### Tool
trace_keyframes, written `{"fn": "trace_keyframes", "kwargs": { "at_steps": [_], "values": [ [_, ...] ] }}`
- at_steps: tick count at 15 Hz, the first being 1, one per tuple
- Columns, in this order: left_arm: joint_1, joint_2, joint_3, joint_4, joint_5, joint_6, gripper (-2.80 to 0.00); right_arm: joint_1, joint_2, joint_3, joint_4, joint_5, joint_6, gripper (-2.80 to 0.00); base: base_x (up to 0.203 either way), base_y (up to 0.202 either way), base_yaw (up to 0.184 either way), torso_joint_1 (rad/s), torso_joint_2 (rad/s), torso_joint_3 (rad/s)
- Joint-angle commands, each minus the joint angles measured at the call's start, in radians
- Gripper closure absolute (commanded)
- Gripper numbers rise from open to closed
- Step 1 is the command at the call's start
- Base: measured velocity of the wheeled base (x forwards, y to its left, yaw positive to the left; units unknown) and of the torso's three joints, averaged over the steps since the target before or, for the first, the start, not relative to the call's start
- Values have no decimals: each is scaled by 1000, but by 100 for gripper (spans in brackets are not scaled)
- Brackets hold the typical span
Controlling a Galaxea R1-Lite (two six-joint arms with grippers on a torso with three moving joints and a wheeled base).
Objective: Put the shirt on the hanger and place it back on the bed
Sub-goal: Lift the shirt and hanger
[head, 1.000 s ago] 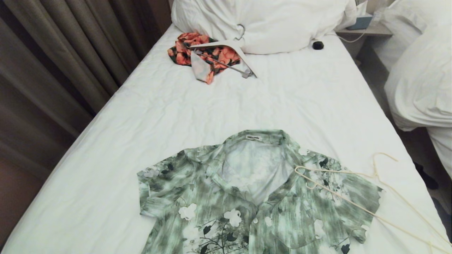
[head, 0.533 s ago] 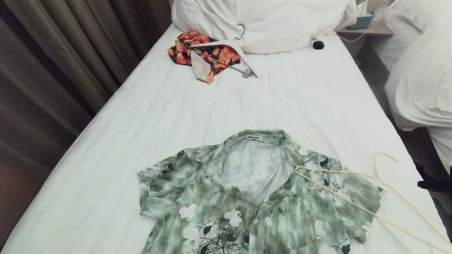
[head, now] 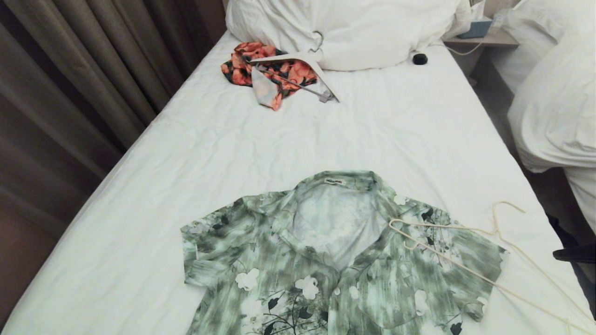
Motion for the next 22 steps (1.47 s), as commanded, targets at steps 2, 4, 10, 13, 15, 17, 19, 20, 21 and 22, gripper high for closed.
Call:
{"fn": "trace_keyframes", "kwargs": {
  "at_steps": [2, 4, 10, 13, 15, 17, 19, 20, 21, 22],
  "values": [
    [0, 1, 0, 0, 0, 0, 0, -57, 165, -114, 170, 59, -117, 0, 0, 0, 0, 0, 0, 0],
    [0, 1, 0, 0, 0, 0, 0, -65, 212, -149, 209, 72, -221, 0, 0, 0, 0, 0, 0, 0],
    [0, 1, 0, 0, 0, 0, 0, -101, 243, -165, 277, 68, -457, 0, 0, 0, 0, 0, 0, 0],
    [0, 1, 0, 0, 0, 0, 0, -99, 247, -172, 325, 68, -504, 0, 0, 0, 0, 0, 0, 0],
    [0, 1, 0, 0, 0, 0, 0, -105, 296, -185, 331, 65, -581, 0, 0, 0, 0, 0, 0, 0],
    [0, 1, 0, 0, 0, 0, 0, -117, 332, -222, 337, 47, -605, 0, 0, 0, 0, 0, 0, 0],
    [0, 1, 0, 0, 0, 0, 0, -123, 335, -228, 336, 47, -611, 0, 0, 0, 0, 0, 0, 0],
    [0, 1, 0, 0, 0, 0, 0, -124, 334, -230, 336, 48, -614, 0, 0, 0, 0, 0, 0, 0],
    [0, 1, 0, 0, 0, 0, 0, -123, 335, -232, 336, 52, -620, 0, 0, 0, 0, 0, 0, 0],
    [0, 1, 0, 0, 0, 0, 0, -123, 346, -231, 336, 68, -637, 0, 0, 0, 0, 0, 0, 0]
  ]
}}
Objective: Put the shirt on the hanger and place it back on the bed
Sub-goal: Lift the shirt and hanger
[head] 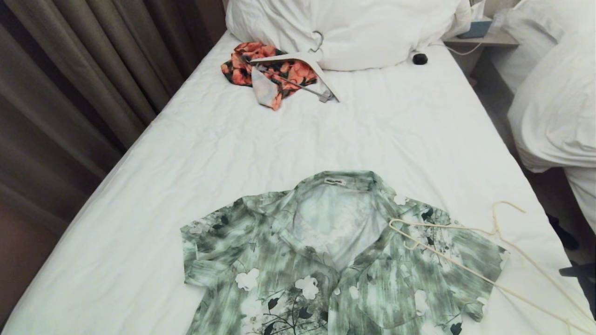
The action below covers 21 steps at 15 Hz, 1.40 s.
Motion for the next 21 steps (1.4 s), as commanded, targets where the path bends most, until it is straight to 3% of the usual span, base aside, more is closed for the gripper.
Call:
{"fn": "trace_keyframes", "kwargs": {
  "at_steps": [1, 3, 5, 6, 7, 11, 15, 21],
  "values": [
    [0, 1, 0, 0, 0, 0, 0, 0, 25, 0, 6, 48, -23, 0, 0, 0, 0, 0, 0, 0],
    [0, 1, 0, 0, 0, 0, 0, 4, 54, -1, 6, 120, -43, 0, 0, 0, 0, 0, 0, 0],
    [0, 1, 0, 0, 0, 0, 0, 15, 56, -3, 6, 120, -44, 0, 0, 0, 0, 0, 0, 0],
    [0, 1, 0, 0, 0, 0, 0, 17, 50, -3, 3, 117, -44, -220, 0, 0, 0, 0, 0, 0],
    [0, 1, 0, 0, 0, 0, 0, 15, 39, -9, -1, 117, -44, -280, 0, 0, 0, 0, 0, 0],
    [0, 1, 0, 0, 0, 0, 0, 11, 37, -32, 5, 119, -45, -280, 0, 0, 0, 0, 0, 0],
    [0, 1, 0, 0, 0, 0, 0, 19, 79, -27, 38, 232, -115, -280, 0, 0, 0, 0, 0, 0],
    [0, 1, 0, 0, 0, 0, 0, 104, 79, -3, 63, 229, -121, -280, 0, 0, 0, 0, 0, 0]
  ]
}}
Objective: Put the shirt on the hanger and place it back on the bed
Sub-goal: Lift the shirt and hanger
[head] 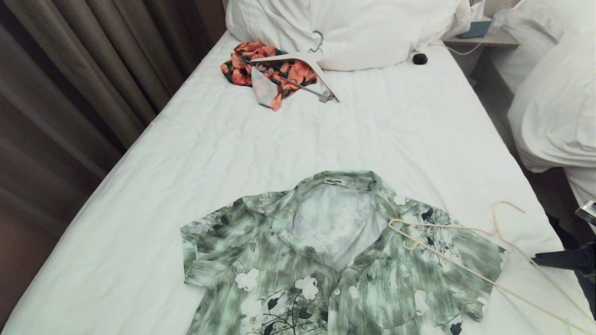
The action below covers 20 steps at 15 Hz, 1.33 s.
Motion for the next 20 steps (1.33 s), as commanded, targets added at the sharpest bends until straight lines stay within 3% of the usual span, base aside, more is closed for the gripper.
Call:
{"fn": "trace_keyframes", "kwargs": {
  "at_steps": [1, 9, 20],
  "values": [
    [0, 1, 0, 0, 0, 0, 0, 18, 0, 5, 6, 7, -6, -280, 0, 0, 0, 0, 0, 0],
    [0, 1, 0, 0, 0, 0, 0, 126, -5, 51, -2, 4, -4, -280, 0, 0, 0, 0, 0, 0],
    [0, 1, 0, 0, 0, 0, 0, 113, -111, 128, 2, 5, -12, -280, 0, 0, 0, 0, 0, 0]
  ]
}}
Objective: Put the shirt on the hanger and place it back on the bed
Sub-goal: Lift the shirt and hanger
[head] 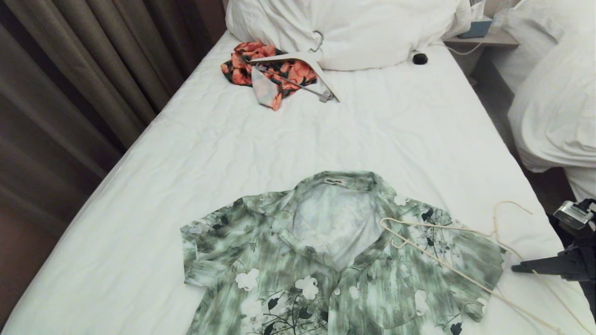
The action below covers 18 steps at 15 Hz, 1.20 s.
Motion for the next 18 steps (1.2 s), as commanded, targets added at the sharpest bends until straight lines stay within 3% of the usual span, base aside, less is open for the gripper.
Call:
{"fn": "trace_keyframes", "kwargs": {
  "at_steps": [1, 3, 4, 5, 18],
  "values": [
    [0, 1, 0, 0, 0, 0, 0, -1, -33, 12, 5, 7, -7, -280, 0, 0, 0, 0, 0, 0],
    [0, 1, 0, 0, 0, 0, 0, -1, -47, 14, 5, 7, -7, -280, 0, 0, 0, 0, 0, 0],
    [0, 1, 0, 0, 0, 0, 0, -1, -52, 14, 5, 7, -7, -253, 0, 0, 0, 0, 0, 0],
    [0, 1, 0, 0, 0, 0, 0, -1, -57, 19, 4, 7, -7, 0, 0, 0, 0, 0, 0, 0],
    [0, 1, 1, 0, 0, 0, 0, 33, -213, 33, -1, 7, -10, 0, 0, 0, 0, 0, 0, 0]
  ]
}}
